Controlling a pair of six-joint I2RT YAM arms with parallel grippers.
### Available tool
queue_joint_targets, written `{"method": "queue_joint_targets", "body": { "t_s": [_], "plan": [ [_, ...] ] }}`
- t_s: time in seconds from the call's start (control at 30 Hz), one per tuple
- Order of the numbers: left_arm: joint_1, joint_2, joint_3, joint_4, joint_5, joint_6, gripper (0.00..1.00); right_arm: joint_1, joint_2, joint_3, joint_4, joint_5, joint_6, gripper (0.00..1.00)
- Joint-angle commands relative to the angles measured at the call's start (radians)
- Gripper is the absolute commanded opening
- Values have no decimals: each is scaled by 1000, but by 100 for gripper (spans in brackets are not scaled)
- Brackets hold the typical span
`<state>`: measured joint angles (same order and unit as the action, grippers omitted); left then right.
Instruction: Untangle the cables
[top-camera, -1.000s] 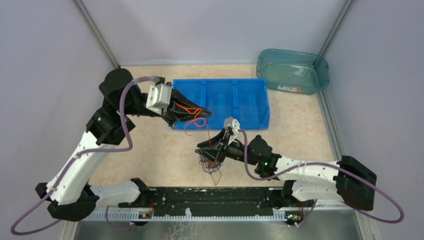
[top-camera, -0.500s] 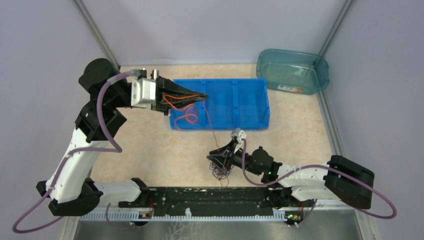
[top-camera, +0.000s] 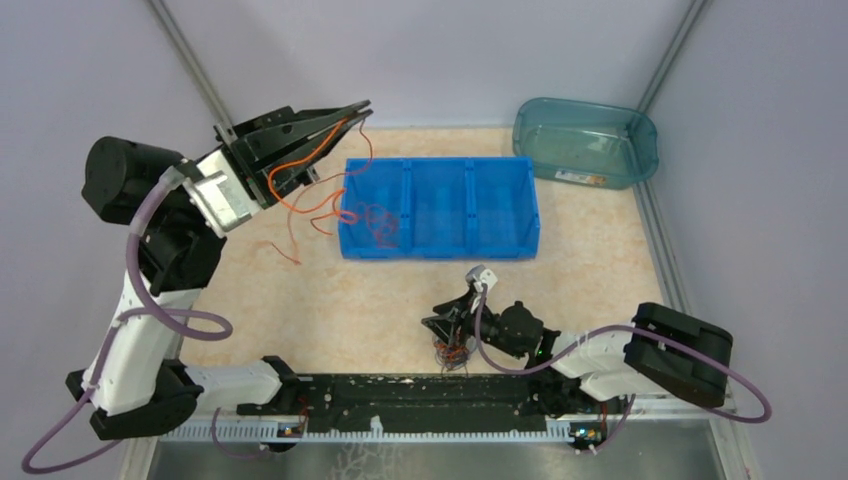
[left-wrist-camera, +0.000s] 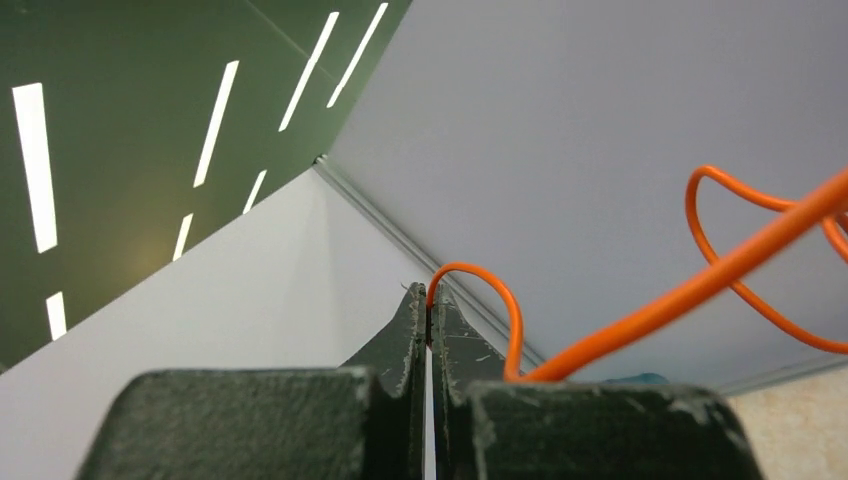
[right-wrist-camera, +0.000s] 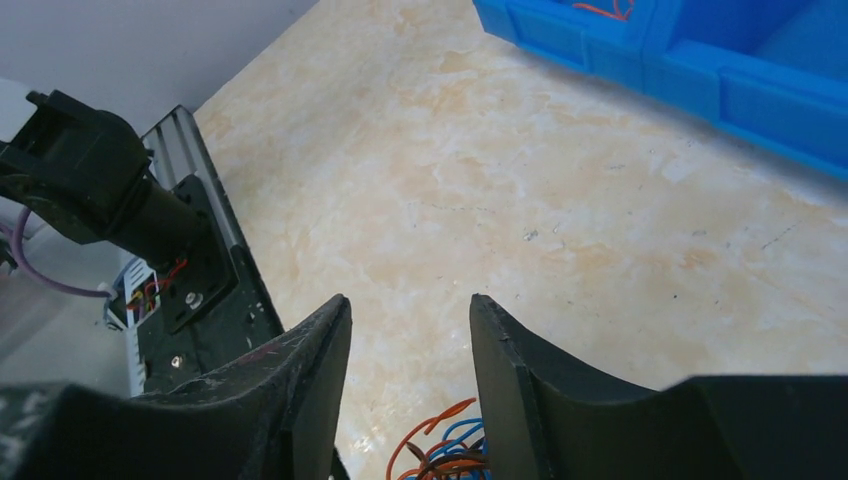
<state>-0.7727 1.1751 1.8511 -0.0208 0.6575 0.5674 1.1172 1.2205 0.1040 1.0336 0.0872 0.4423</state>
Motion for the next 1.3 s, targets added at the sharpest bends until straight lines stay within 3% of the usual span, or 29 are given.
{"method": "queue_joint_targets", "body": {
  "t_s": [0.0, 0.23, 0.43, 0.7, 0.9, 1.07, 1.27],
  "plan": [
    [-4, 1, 40, 19, -43, 47, 0, 6, -33, 25, 66, 36, -9, 50],
    [-3, -43, -115, -35, -13, -11, 0, 2, -244, 117, -181, 96, -39, 59],
    [-4, -69, -295, -54, -19, -30, 0, -5, -400, 178, -421, 273, -67, 60],
    [-3, -31, -435, -37, -52, -28, 0, -11, -497, 184, -518, 452, -71, 58],
    [2, 20, -473, -29, -142, 51, 0, -13, -516, 202, -595, 493, -84, 56],
    [72, 74, -499, -28, -211, 84, 0, -13, -528, 197, -634, 509, -79, 56],
    [246, 141, -502, 12, -194, 11, 0, -13, -539, 196, -666, 525, -73, 56]
  ]
}}
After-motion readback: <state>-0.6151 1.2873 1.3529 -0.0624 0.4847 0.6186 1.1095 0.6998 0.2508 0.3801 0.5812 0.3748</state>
